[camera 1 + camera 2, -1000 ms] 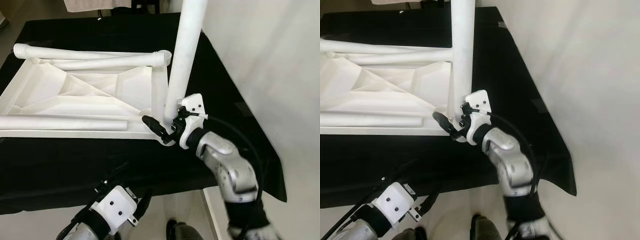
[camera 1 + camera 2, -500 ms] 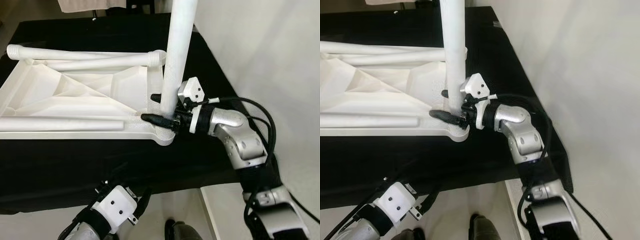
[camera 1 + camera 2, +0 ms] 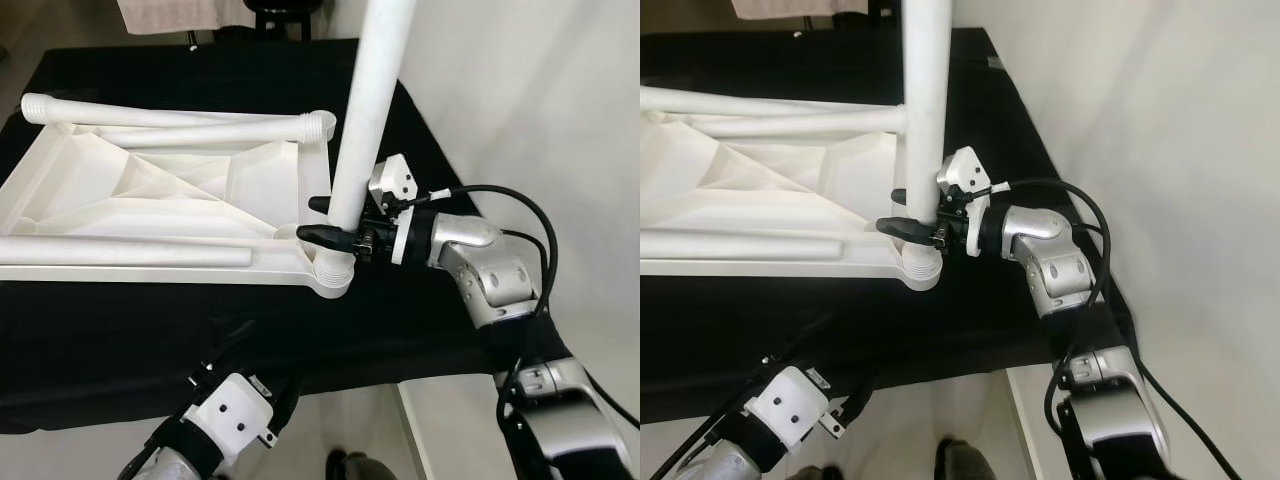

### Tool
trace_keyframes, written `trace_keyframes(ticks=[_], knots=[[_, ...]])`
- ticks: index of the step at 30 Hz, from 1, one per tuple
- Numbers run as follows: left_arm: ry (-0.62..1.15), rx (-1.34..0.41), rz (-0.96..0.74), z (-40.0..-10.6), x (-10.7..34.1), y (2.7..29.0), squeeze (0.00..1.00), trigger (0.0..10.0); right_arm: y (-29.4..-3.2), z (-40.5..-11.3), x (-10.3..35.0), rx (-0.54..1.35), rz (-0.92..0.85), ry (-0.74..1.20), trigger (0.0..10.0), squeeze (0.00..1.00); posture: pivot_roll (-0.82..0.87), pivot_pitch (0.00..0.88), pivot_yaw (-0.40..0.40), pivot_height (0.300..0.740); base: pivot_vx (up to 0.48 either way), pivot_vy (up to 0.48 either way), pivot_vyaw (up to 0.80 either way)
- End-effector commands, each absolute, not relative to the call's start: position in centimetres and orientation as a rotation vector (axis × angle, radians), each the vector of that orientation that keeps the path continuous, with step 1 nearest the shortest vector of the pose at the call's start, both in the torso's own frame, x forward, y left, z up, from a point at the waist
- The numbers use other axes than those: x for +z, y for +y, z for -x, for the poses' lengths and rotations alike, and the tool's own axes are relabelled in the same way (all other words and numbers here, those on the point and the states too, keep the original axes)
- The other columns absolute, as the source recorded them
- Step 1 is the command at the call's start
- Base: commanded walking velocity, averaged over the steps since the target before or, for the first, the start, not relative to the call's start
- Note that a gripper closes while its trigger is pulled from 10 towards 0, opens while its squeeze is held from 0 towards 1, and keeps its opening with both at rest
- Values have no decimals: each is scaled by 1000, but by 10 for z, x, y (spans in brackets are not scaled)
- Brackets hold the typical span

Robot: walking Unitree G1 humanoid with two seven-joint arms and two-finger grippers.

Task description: Building children table

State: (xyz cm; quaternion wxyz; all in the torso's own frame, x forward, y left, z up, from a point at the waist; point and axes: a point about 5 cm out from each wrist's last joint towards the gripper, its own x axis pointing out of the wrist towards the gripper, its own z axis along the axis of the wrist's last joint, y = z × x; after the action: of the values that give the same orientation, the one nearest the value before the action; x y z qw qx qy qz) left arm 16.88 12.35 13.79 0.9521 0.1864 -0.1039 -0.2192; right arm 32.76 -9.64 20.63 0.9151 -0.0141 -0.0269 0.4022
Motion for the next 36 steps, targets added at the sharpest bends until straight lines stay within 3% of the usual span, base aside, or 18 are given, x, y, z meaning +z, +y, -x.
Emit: trace_keyframes(ticks=[1,2,4,10,11,12,13,16,17,21,23,24,26,27,28,36], knots=[[-214,-429,-378,-166,138,124,0,10000,-105,-324,173,640,-8,130,0,0,-103,151,-106,740,0,0,0],[-214,-429,-378,-166,138,124,0,10000,-105,-324,173,640,-8,130,0,0,-103,151,-106,740,0,0,0],[-217,-385,-346,-166,139,126,0,10000,-101,-300,154,451,-86,201,0,0,-121,136,-99,740,0,0,0],[-210,-328,-284,-166,139,131,0,10000,-93,-299,155,470,-101,195,0,0,-127,121,-103,740,0,0,0],[-206,-317,-250,-164,140,131,0,10000,-92,-302,156,477,-110,192,3725,0,-132,122,-106,740,0,0,0],[-206,-317,-250,-164,140,131,0,10000,-92,-302,156,477,-110,192,3725,0,-132,122,-106,740,0,0,0],[-198,-300,-212,-161,140,130,0,10000,-88,-305,161,520,-131,173,10000,0,-132,120,-104,740,0,0,0],[-185,-263,-147,-158,139,129,0,10000,-79,-309,174,648,-206,115,10000,0,-128,117,-102,740,0,0,0],[-184,-255,-135,-158,139,129,0,10000,-77,-310,180,687,-207,87,10000,1000,-124,116,-104,740,0,0,0],[-183,-248,-122,-160,137,129,0,10000,-75,-312,191,742,-203,46,10000,1000,-112,113,-111,740,0,0,0],[-178,-239,-109,-165,131,132,0,10000,-69,-314,208,943,-139,-11,10000,1000,-112,107,-117,740,0,0,0],[-176,-236,-105,-167,130,133,0,10000,-68,-314,211,1016,-103,-19,10000,647,-110,106,-119,740,0,0,0],[-176,-236,-105,-167,130,133,0,10000,-68,-314,211,1016,-103,-19,10000,647,-110,106,-119,740,0,0,0],[-175,-240,-109,-169,128,133,0,10000,-68,-312,212,1127,-35,-21,10000,408,-103,100,-124,740,0,0,0],[-174,-245,-110,-170,127,132,0,10000,-69,-312,212,1234,28,-19,10000,0,-103,102,-123,740,0,0,0],[-173,-260,-109,-171,126,130,0,10000,-74,-332,221,1438,115,-23,10000,0,-97,99,-123,740,0,0,0]])
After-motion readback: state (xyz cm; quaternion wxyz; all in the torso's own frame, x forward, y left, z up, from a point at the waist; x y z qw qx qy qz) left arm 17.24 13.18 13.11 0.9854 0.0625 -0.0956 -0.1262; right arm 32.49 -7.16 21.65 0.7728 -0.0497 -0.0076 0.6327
